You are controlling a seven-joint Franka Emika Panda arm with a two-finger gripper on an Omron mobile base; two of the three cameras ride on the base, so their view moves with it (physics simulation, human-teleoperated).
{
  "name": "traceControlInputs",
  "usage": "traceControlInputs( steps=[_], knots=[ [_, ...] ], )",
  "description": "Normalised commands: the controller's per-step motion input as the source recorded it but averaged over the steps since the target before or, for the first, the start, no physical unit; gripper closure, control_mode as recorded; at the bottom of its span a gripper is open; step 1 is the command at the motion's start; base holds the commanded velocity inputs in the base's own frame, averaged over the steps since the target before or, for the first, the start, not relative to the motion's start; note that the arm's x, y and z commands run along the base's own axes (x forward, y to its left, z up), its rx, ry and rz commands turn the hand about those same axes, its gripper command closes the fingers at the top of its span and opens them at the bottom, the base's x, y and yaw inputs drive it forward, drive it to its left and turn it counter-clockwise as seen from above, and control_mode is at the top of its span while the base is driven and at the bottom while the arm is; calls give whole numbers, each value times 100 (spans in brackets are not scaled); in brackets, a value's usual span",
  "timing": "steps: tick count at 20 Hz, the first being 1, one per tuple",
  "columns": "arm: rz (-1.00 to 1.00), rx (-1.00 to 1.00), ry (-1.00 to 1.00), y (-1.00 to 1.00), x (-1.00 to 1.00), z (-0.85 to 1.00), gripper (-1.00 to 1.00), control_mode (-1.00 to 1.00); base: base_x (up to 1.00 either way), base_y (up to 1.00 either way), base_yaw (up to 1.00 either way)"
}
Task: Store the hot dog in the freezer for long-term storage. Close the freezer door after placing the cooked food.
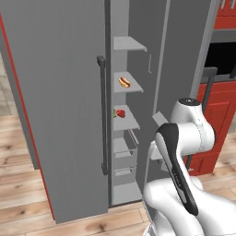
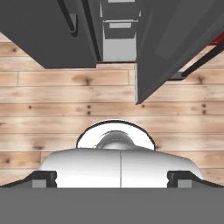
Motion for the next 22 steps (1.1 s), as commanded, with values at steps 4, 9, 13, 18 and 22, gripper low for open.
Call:
traceControlInputs(
  steps=[4,9,13,18,22],
  knots=[
    [0,0,0,0,0,0,-100,100,22,0,0],
    [0,0,0,0,0,0,-100,100,18,0,0],
    [0,0,0,0,0,0,-100,100,24,0,0],
    [0,0,0,0,0,0,-100,100,26,0,0],
    [0,0,0,0,0,0,-100,100,32,0,0]
  ],
)
